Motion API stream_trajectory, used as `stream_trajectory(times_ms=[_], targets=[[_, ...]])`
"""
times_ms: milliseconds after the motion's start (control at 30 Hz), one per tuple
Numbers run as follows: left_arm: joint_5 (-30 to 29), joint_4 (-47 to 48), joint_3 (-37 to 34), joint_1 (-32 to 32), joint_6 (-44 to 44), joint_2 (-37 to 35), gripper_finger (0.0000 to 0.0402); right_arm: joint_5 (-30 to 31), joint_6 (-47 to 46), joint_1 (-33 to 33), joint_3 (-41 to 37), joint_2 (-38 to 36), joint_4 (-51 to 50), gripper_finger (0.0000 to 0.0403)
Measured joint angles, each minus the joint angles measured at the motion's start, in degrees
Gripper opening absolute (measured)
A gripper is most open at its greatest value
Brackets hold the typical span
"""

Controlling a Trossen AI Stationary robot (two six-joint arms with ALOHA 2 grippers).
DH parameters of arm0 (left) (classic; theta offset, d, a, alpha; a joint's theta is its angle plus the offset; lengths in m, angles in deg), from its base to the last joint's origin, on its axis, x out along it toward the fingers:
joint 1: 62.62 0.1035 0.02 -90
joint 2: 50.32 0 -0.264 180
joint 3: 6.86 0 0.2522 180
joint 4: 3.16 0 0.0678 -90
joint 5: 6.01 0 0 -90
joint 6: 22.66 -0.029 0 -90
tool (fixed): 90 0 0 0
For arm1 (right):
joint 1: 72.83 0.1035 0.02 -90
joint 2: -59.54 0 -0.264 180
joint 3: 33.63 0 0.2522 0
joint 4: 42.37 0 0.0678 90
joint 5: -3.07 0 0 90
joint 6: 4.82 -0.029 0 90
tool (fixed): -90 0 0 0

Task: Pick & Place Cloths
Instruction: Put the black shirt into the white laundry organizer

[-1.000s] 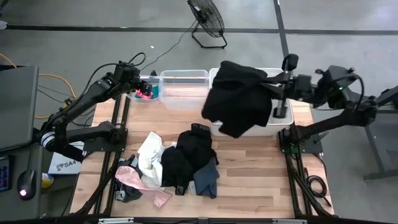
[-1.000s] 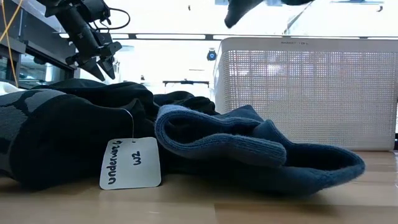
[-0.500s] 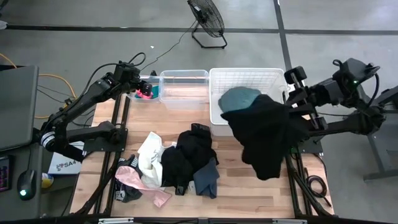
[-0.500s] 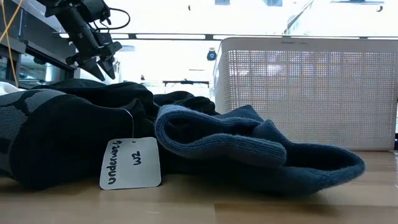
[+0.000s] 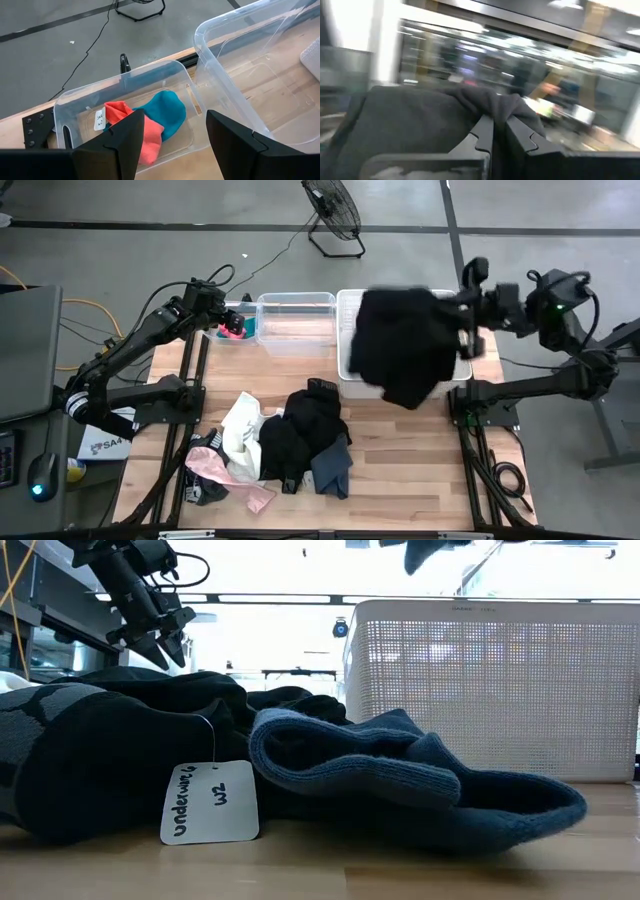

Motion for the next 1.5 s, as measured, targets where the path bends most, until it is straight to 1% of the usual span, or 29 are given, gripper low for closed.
stream_trajectory(times_ms=[133, 267, 333, 500, 533, 633, 733, 833, 933, 1267, 1367, 1433, 1500], targets=[[0.0, 0.0, 0.0, 0.02, 0.0, 0.0, 0.0206, 17.74, -0.63, -0.1, 0.0, 1.84, -0.15, 0.0012], [0.0, 0.05, 0.0, 0.02, 0.0, 0.0, 0.0206, 31.25, -1.21, -0.1, 0.0, 4.55, -2.22, 0.0012], [-0.02, 0.09, 0.0, 0.02, 0.0, 0.0, 0.0206, 35.69, -2.22, -0.1, 0.0, 5.67, -4.02, 0.0012], [-0.02, 0.47, 0.0, 0.02, 0.02, 0.0, 0.0206, 44.22, -5.97, -0.3, 0.0, 9.37, -10.39, 0.0012], [-0.02, 0.44, 0.0, 0.01, 0.02, 0.0, 0.0206, 44.91, -6.74, -0.44, 0.0, 10.28, -11.9, 0.0012], [-0.02, 0.44, 0.0, 0.0, 0.02, 0.0, 0.0206, 44.53, -9.8, -0.45, 0.0, 12.81, -16.99, 0.0012], [0.0, 0.46, 0.0, 0.0, 0.02, 0.0, 0.0206, 43.32, -13.24, -0.44, 0.0, 15.23, -24.35, 0.0012], [0.02, 0.46, 0.0, 0.0, 0.02, 0.0, 0.0206, 43.38, -16.58, -1.32, -0.03, 18.08, -32.6, 0.0012], [0.02, 0.55, 0.0, 0.01, 0.02, 0.0, 0.0206, 43.46, -18.94, -2.32, -0.07, 20.61, -38.15, 0.0012], [0.08, 0.62, 0.0, 0.0, 0.04, 0.0, 0.0206, 43.49, -19.67, -7.09, -0.04, 28.26, -46.29, 0.0012], [0.09, 0.63, 0.0, 0.0, 0.04, 0.0, 0.0206, 41.41, -19.68, -9.09, -0.04, 30.48, -47.3, 0.0013], [0.13, 0.61, 0.0, 0.0, 0.04, 0.0, 0.0206, 39.81, -19.7, -10.31, -0.04, 31.39, -47.21, 0.0025], [0.15, 0.66, 0.0, 0.0, 0.02, 0.0, 0.0206, 40.06, -19.98, -11.27, -0.04, 31.83, -46.8, 0.0049]])
